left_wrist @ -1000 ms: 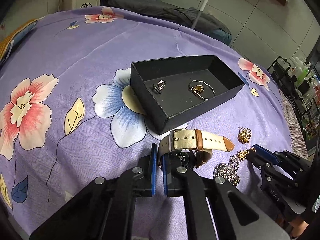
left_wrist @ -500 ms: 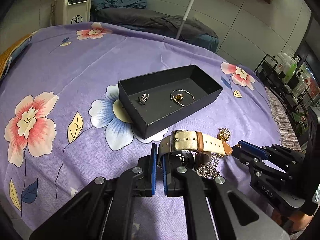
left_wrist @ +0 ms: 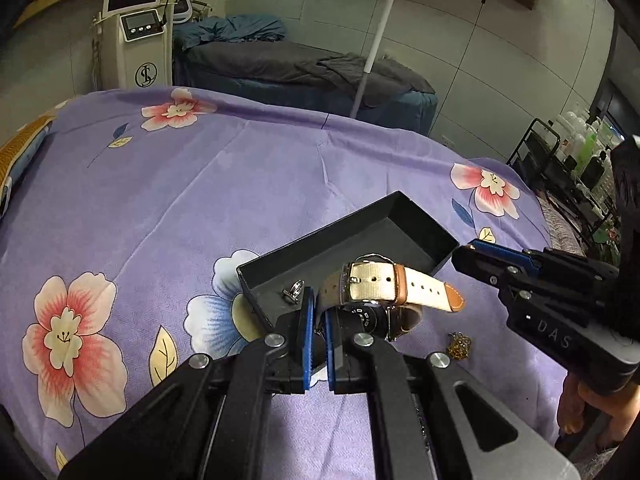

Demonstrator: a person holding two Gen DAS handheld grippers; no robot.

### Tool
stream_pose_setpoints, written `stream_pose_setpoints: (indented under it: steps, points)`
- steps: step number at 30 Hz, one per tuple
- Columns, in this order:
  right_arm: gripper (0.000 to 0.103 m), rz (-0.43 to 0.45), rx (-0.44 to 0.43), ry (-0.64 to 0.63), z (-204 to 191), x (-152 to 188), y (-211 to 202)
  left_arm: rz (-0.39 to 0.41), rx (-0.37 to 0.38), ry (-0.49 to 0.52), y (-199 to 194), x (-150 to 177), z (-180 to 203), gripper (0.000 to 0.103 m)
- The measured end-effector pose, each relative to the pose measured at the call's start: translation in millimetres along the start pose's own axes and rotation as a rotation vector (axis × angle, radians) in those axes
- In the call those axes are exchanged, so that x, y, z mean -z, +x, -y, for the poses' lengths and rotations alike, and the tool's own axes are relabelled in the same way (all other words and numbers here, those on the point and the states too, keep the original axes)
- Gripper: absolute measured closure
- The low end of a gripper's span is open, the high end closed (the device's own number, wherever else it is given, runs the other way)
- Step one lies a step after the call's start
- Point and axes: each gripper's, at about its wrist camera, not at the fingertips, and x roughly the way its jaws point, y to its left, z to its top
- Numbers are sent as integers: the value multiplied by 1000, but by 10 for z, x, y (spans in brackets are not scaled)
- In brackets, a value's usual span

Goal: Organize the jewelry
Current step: 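Carry the watch into the box with the left tool while the right tool drops the ring in, then move the right tool toward the silver chain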

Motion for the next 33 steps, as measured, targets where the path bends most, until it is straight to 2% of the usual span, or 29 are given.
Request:
stream_pose_setpoints:
  steps: [8,9,11,12,13,15,18,20,22,28,31,33]
  points:
    - [84,-70,60,-28,41,-128,414,-45,-35,37,262,-8,4,97]
    - [81,-72,79,-29,48,-122,435,-48,-37,37,272,-9,1,96]
    - [67,-50,98,-26,66,-105,416,-50,-48,39,284,1,-4,94]
    - [53,-36,106,-22,70,-94,391,-50,-54,40,284,11,-9,93]
    - [46,-19,111,-21,73,-81,352,-52,-52,39,282,20,-15,93]
    - [46,0,114,-35,64,-54,289,-54,-39,36,263,46,-19,87]
    - [46,-6,128,-57,63,0,248,-41,-50,45,216,87,11,70]
    - [46,-10,142,-59,85,54,226,-10,-76,62,164,102,41,35]
    - [46,-19,146,-48,118,115,206,20,-80,76,106,105,70,33]
    - [46,-22,135,18,239,297,64,26,-96,121,9,139,155,29]
    - [46,-29,119,39,271,412,-12,39,-99,139,-84,249,167,22]
    - [46,-34,111,38,272,516,-58,30,-96,145,-125,363,159,22]
